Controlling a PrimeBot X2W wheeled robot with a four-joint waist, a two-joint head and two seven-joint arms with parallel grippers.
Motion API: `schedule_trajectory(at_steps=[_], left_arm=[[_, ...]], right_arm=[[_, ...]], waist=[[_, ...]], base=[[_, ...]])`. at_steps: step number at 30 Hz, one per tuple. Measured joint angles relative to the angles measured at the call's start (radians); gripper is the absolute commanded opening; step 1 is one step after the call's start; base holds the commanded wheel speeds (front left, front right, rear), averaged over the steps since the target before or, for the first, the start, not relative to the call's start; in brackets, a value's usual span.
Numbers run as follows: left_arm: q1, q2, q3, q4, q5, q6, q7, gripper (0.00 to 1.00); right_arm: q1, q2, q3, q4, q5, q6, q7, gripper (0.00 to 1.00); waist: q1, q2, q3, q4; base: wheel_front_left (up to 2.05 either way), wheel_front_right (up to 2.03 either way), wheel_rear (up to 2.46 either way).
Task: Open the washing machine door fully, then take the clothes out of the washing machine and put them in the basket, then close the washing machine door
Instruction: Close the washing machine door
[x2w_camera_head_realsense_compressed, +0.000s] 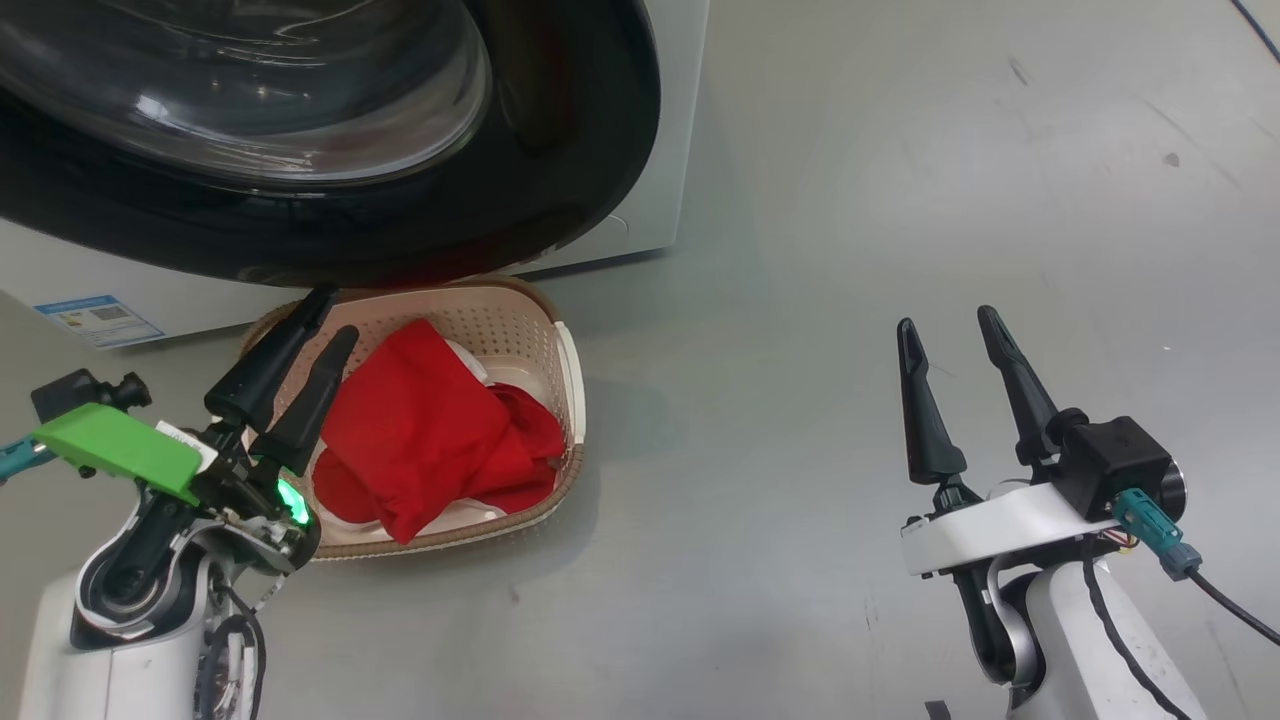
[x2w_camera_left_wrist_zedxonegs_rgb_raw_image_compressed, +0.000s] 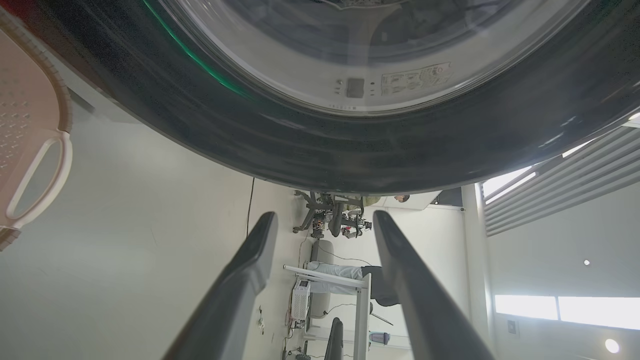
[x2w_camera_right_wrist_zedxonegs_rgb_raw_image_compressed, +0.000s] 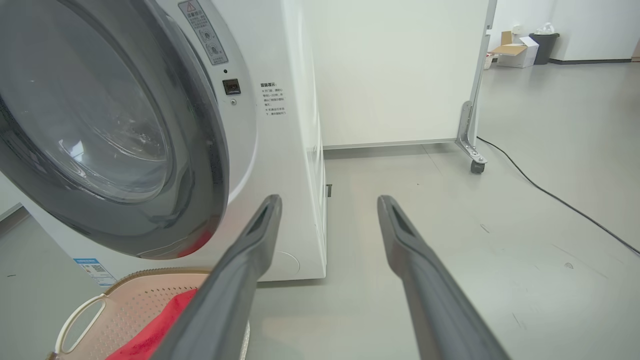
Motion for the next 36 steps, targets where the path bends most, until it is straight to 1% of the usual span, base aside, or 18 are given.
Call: schedule_trajectory(at_steps=[6, 10, 15, 19, 24, 26, 29, 32, 34, 36], left_arm=[[0.060, -0.006, 0.006, -0.093, -0.001, 0.000, -0.043, 1.00], [0.114, -0.007, 0.019, -0.129, -0.002, 0.000, -0.093, 1.00], [0.186, -0.006, -0.008, -0.158, -0.026, 0.000, -0.178, 1.00], [0.226, -0.006, -0.020, -0.186, 0.007, 0.000, -0.271, 1.00], [0.252, -0.004, -0.048, -0.245, 0.146, 0.000, -0.391, 1.00], [0.256, -0.004, -0.057, -0.258, 0.181, 0.000, -0.451, 1.00], [0.267, -0.003, -0.083, -0.298, 0.314, 0.000, -0.517, 1.00], [0.271, -0.002, -0.102, -0.348, 0.489, 0.000, -0.585, 1.00], [0.272, 0.019, -0.127, -0.370, 0.607, 0.000, -0.629, 1.00], [0.276, 0.063, -0.150, -0.382, 0.741, 0.000, -0.672, 1.00]], right_arm=[[0.018, -0.001, -0.002, 0.010, -0.018, 0.007, 0.000, 1.00], [0.037, -0.001, -0.004, 0.021, -0.020, 0.007, 0.000, 1.00], [0.060, -0.001, -0.010, 0.028, -0.029, 0.008, 0.000, 1.00], [0.079, -0.001, -0.019, 0.029, -0.029, 0.007, 0.000, 1.00], [0.099, -0.001, -0.025, 0.031, -0.037, 0.007, 0.000, 1.00], [0.106, -0.001, -0.028, 0.031, -0.039, 0.007, 0.000, 1.00], [0.112, -0.002, -0.033, 0.030, -0.044, 0.007, 0.000, 1.00], [0.113, -0.002, -0.033, 0.029, -0.045, 0.007, 0.000, 1.00], [0.114, -0.002, -0.034, 0.028, -0.045, 0.007, 0.000, 1.00], [0.117, -0.002, -0.034, 0.026, -0.048, 0.007, 0.000, 1.00]], waist=[[0.0000, 0.0000, -0.031, 0.043], [0.0000, 0.0000, -0.057, 0.063], [0.0000, 0.0000, -0.090, 0.084], [0.0000, 0.0000, -0.115, 0.100], [0.0000, 0.0000, -0.143, 0.118], [-0.0001, 0.0000, -0.153, 0.124], [-0.0001, 0.0000, -0.166, 0.133], [-0.0001, 0.0000, -0.174, 0.140], [-0.0001, 0.0000, -0.178, 0.142], [-0.0001, 0.0000, -0.180, 0.143]], base=[[0.00, 0.00, 0.00], [0.00, 0.00, 0.00], [0.00, 0.00, 0.00], [0.00, 0.00, 0.00], [0.00, 0.00, 0.00], [0.00, 0.00, 0.00], [0.00, 0.00, 0.00], [0.00, 0.00, 0.00], [0.00, 0.00, 0.00], [0.00, 0.00, 0.00]])
